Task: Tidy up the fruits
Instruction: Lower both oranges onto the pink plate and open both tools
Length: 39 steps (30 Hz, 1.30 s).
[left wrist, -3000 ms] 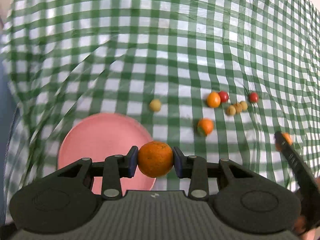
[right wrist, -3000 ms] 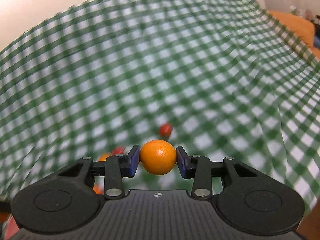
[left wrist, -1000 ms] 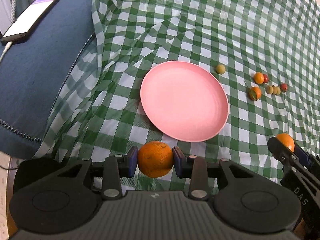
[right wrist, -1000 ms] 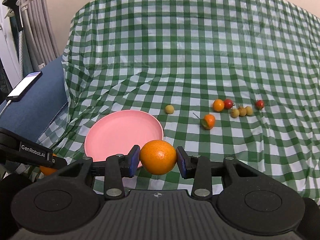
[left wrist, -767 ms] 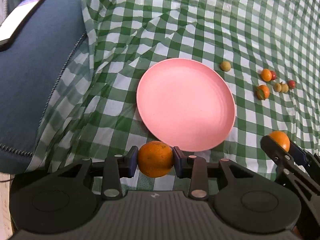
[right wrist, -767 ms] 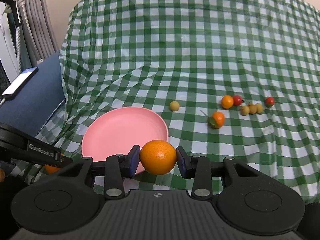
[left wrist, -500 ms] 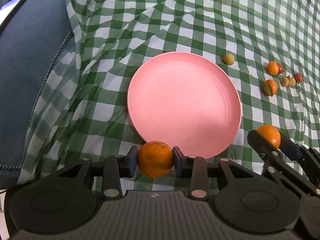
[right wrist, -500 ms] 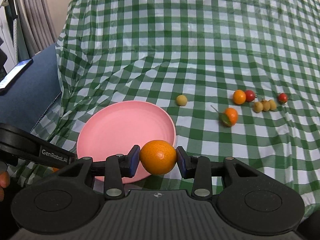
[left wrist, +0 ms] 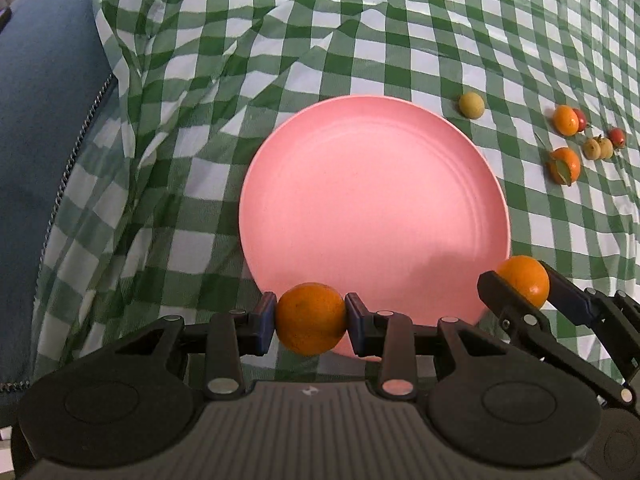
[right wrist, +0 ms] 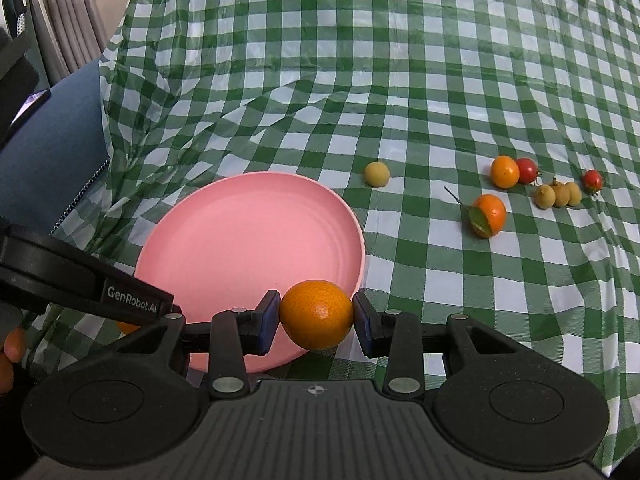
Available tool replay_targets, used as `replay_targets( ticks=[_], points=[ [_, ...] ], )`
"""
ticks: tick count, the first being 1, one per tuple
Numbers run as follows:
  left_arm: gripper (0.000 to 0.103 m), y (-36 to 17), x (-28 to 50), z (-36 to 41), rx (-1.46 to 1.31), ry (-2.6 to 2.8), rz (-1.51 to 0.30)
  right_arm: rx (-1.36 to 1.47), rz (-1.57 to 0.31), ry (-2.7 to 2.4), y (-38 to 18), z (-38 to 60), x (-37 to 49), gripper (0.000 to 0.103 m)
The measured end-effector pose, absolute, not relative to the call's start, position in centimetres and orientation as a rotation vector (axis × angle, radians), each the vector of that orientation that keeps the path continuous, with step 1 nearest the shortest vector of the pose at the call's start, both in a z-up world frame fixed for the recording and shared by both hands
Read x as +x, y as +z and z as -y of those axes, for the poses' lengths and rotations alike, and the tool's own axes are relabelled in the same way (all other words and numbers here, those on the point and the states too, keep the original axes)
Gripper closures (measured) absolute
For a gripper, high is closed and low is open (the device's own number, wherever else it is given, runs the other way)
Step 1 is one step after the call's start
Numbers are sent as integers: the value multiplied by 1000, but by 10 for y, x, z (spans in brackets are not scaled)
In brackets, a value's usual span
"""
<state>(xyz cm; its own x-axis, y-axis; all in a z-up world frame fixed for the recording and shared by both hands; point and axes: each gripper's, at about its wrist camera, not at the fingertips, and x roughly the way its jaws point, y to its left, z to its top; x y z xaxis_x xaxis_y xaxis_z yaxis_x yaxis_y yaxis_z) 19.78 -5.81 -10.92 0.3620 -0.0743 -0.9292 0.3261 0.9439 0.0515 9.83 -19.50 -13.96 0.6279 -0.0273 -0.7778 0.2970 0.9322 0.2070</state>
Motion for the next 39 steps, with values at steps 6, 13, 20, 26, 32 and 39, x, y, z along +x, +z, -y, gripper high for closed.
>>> replay_targets(
  ticks=[6, 13, 20, 26, 32, 39],
  points=[
    [62, -109, 202, 62, 258, -275, -1158, 332, -888, -186, -143, 195, 103, 62],
    [62, -113, 207, 65, 272, -281, -1159, 332, -893, -187, -145, 196, 109, 62],
    [6, -107, 215, 59, 260, -190, -1175, 380, -884, -217, -140, 204, 113, 55],
    [0, -71, 217, 45, 196, -197, -1237, 438, -844, -284, -108, 228, 87, 20],
    [0, 21, 180, 48, 266, -286, -1197, 473, -805, -358, -66, 248, 40, 16],
    [0, 179, 103, 53, 284, -359, -958, 490, -718, -420, -15, 259, -9, 15]
  ],
)
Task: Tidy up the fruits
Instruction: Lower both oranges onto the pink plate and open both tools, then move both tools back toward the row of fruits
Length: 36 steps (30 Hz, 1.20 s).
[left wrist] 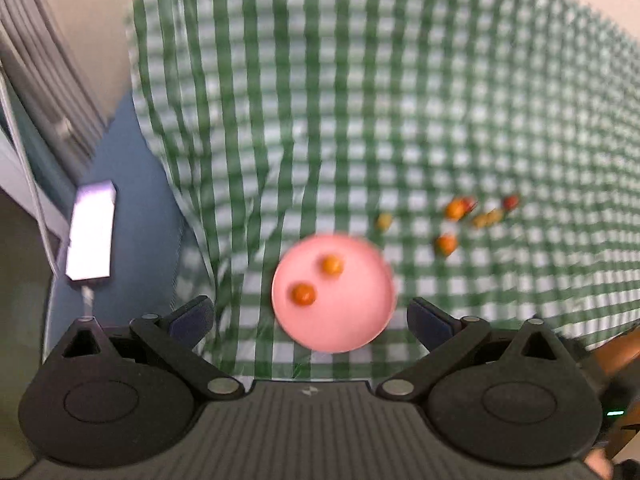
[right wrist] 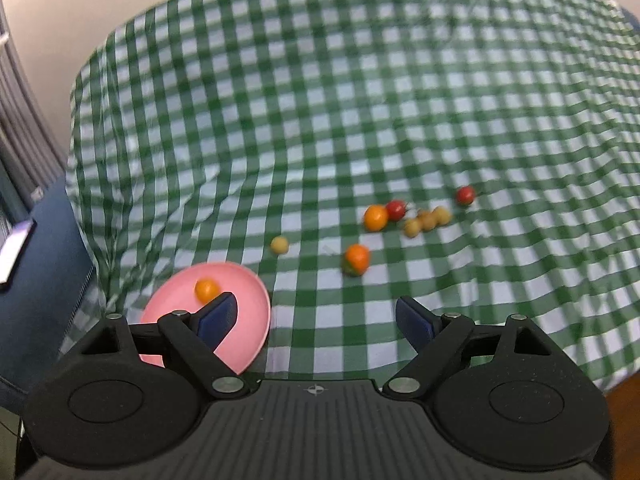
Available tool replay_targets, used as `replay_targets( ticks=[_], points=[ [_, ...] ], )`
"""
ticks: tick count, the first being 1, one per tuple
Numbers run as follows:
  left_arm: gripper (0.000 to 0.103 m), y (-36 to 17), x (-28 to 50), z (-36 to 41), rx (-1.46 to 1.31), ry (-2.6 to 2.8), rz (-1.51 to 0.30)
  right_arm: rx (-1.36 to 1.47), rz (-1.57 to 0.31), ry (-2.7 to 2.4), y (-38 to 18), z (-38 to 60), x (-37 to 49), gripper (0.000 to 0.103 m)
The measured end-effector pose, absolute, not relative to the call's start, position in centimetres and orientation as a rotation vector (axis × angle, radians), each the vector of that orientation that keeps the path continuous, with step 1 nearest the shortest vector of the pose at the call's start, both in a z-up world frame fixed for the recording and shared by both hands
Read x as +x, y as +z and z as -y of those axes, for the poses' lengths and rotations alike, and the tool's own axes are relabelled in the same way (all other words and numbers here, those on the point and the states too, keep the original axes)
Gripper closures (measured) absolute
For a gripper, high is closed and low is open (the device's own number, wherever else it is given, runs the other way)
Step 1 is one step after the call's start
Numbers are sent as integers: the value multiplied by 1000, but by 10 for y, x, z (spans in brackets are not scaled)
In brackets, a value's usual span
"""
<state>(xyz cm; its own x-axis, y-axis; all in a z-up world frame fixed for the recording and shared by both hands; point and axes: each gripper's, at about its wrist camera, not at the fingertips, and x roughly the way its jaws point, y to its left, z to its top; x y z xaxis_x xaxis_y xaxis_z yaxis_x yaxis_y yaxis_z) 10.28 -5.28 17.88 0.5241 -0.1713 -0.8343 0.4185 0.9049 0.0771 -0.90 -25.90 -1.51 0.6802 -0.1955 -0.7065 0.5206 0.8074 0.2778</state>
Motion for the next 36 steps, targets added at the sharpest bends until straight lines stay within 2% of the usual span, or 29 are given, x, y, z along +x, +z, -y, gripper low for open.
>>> replay_targets(
  ticks=[4, 7, 14, 16, 22, 30, 36],
  points=[
    [0, 256, 45, 58, 224, -399, -823, 494, -672, -419, 7, 256, -31, 14],
    [0, 293, 7, 67, 207, -390, -686, 474, -648, -419, 18, 252, -47, 13],
    [0, 337, -71, 79, 190, -409, -506, 447, -638, -440, 29, 251, -77, 13],
    [0, 345, -87, 79, 186, -406, -443, 442, -644, -452, 30, 250, -83, 13],
    [0, 352, -102, 79, 233, -377, -447, 459, -634, -471, 30, 249, -100, 13],
    [0, 367, -112, 48, 219, -319, -367, 446, -600, -453, 38, 243, -106, 13],
    [0, 355, -102, 41, 226, -340, -415, 464, -594, -432, 35, 242, -108, 12]
  ],
)
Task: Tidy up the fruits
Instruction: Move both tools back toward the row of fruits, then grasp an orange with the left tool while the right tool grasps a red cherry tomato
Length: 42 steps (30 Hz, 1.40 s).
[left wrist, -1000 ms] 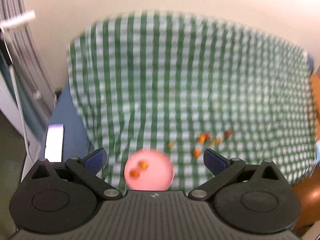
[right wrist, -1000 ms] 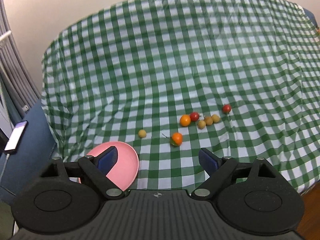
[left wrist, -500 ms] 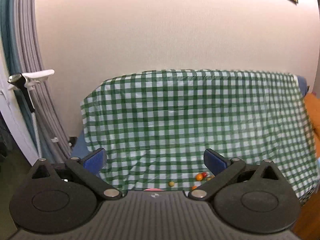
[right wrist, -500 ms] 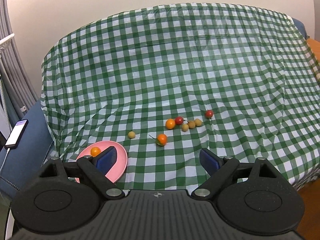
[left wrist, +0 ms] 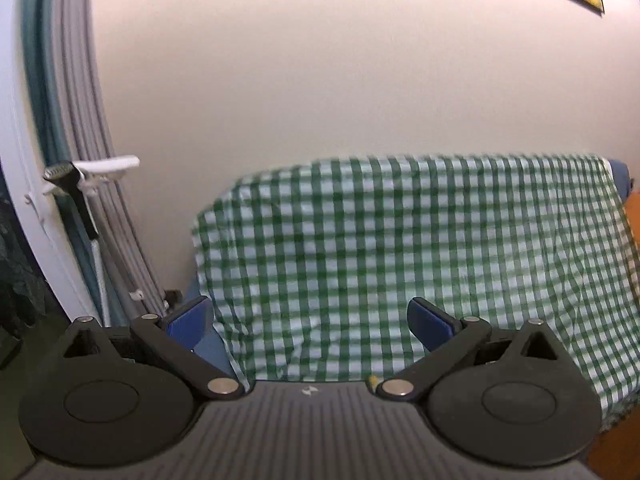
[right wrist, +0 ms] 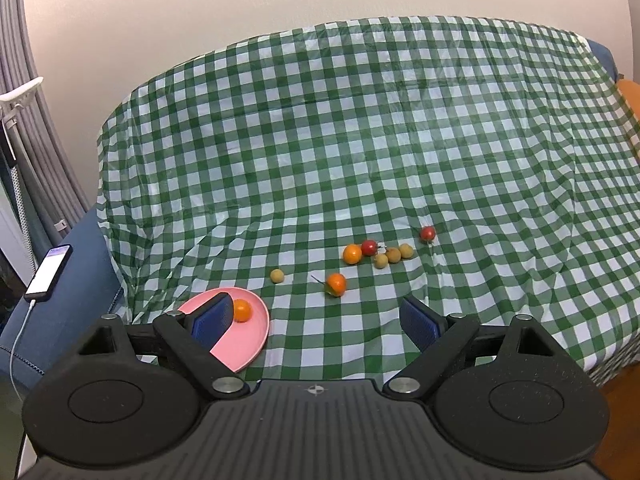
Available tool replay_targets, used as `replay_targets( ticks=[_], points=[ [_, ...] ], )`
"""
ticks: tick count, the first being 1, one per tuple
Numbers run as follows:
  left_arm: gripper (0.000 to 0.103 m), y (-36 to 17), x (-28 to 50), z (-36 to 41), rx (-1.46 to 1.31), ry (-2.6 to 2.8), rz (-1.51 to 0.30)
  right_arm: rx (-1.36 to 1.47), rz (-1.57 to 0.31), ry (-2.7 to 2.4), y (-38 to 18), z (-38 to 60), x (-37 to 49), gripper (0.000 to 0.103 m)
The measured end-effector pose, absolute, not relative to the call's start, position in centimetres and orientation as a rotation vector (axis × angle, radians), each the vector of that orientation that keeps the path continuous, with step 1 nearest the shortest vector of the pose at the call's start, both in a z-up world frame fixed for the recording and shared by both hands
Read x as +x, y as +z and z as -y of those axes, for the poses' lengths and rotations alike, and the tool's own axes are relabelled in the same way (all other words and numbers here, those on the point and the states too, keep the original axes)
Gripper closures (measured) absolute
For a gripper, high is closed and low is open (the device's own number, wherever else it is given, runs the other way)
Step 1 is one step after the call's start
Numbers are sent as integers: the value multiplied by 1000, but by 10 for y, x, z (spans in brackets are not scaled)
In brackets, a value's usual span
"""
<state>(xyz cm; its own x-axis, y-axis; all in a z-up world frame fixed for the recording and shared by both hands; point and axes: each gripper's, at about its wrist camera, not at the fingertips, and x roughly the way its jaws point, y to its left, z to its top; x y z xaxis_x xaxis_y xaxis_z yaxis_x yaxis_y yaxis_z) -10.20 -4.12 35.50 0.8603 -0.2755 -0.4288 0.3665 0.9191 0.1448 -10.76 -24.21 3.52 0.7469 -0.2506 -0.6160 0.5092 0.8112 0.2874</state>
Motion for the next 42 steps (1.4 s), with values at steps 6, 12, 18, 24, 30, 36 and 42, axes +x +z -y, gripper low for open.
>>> replay_targets(
  ticks=[6, 12, 18, 24, 30, 36, 42],
  points=[
    [0, 294, -79, 59, 347, -481, -549, 478, -568, -393, 32, 243, -101, 10],
    [0, 198, -22, 81, 301, -517, -786, 460, -527, -372, 17, 250, -91, 6],
    [0, 92, 47, 120, 170, -538, -1004, 438, -567, -434, -20, 282, -73, 5],
    [0, 14, 101, 180, 222, -528, -1037, 430, -608, -545, -60, 334, -47, 4],
    [0, -55, 138, 242, 330, -551, -1075, 437, -633, -616, -101, 399, -6, 4],
    [0, -117, 175, 289, 362, -516, -1133, 376, -632, -637, -156, 463, 45, 4],
    [0, -154, 206, 316, 324, -491, -1148, 385, -688, -634, -210, 518, 98, 4]
  ],
)
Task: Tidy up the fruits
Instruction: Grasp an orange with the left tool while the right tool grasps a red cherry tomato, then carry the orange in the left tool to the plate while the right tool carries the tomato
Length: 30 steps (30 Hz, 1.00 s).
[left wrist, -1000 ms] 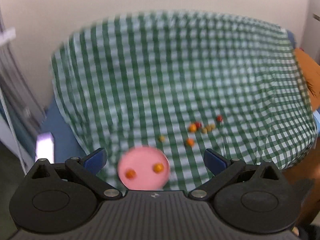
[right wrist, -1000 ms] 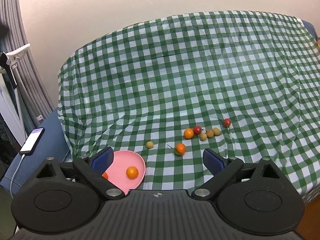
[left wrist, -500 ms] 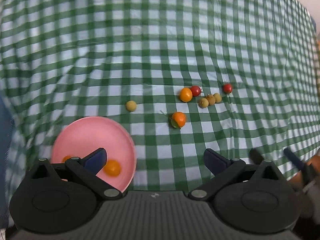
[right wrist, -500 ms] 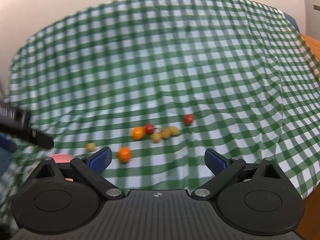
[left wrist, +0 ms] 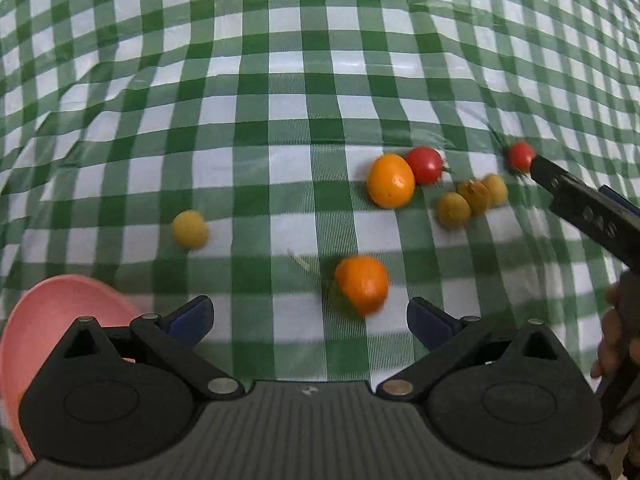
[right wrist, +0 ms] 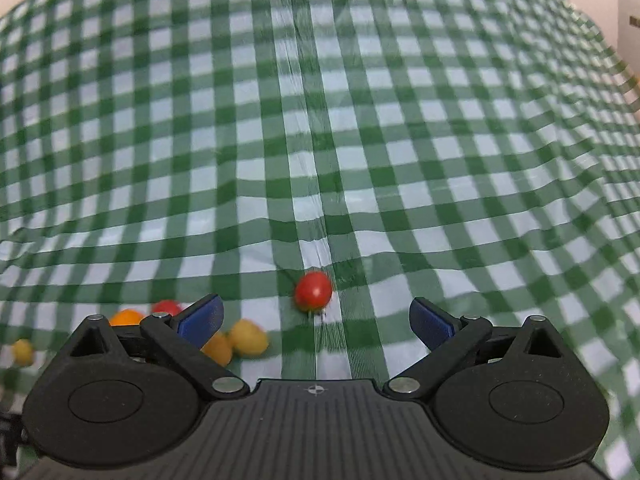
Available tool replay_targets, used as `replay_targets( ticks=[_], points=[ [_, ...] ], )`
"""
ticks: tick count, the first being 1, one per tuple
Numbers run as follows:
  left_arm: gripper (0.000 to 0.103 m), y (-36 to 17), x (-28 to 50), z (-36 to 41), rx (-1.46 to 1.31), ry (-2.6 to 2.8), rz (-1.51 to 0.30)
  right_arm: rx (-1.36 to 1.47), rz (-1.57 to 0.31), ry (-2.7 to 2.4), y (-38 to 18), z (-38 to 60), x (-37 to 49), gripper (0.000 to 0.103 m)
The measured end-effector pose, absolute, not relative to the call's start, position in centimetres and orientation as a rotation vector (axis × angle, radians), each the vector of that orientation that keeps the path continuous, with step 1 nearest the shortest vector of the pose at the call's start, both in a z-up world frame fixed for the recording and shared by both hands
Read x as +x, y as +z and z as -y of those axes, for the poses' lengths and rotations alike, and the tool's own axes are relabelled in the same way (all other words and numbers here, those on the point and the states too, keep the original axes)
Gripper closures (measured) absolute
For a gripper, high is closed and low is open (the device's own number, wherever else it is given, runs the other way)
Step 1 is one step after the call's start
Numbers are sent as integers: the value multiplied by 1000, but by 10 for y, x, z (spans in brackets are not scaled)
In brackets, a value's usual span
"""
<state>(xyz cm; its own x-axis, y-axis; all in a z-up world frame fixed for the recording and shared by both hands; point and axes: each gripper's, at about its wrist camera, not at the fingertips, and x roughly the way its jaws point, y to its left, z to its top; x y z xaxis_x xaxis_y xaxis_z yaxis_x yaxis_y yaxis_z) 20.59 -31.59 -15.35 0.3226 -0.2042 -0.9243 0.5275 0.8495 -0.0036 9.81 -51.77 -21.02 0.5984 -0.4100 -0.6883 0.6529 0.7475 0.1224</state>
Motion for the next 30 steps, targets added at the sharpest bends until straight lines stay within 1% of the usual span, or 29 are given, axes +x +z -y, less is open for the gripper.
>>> replay_targets(
  ticks=[5, 7, 9, 16, 17, 18, 19, 20, 21, 22, 25, 30],
  points=[
    [0, -171, 226, 328, 300, -480, -1181, 418, -758, -639, -249, 548, 134, 4],
    [0, -178, 231, 330, 307, -482, -1181, 400, -781, -661, -262, 552, 142, 2],
    [0, -185, 236, 327, 303, -472, -1197, 311, -767, -666, -268, 545, 144, 1],
    [1, -188, 233, 327, 352, -478, -1154, 307, -745, -678, -271, 537, 139, 1],
    [10, -186, 232, 326, 349, -472, -1147, 302, -753, -693, -270, 535, 138, 7],
    [28, -182, 228, 325, 339, -458, -1129, 301, -753, -702, -268, 533, 138, 20],
    [37, -179, 223, 325, 331, -454, -1120, 298, -747, -700, -266, 529, 136, 29],
    [58, -176, 221, 324, 329, -461, -1125, 282, -743, -689, -264, 524, 135, 48],
    [63, -174, 220, 325, 333, -466, -1134, 261, -743, -674, -263, 520, 136, 61],
    [63, -172, 219, 327, 335, -466, -1138, 236, -749, -667, -263, 517, 137, 72],
    [63, -166, 214, 324, 332, -459, -1146, 227, -742, -676, -257, 511, 136, 73],
    [63, -142, 210, 301, 244, -509, -1159, 261, -681, -708, -229, 502, 114, 73]
  ],
)
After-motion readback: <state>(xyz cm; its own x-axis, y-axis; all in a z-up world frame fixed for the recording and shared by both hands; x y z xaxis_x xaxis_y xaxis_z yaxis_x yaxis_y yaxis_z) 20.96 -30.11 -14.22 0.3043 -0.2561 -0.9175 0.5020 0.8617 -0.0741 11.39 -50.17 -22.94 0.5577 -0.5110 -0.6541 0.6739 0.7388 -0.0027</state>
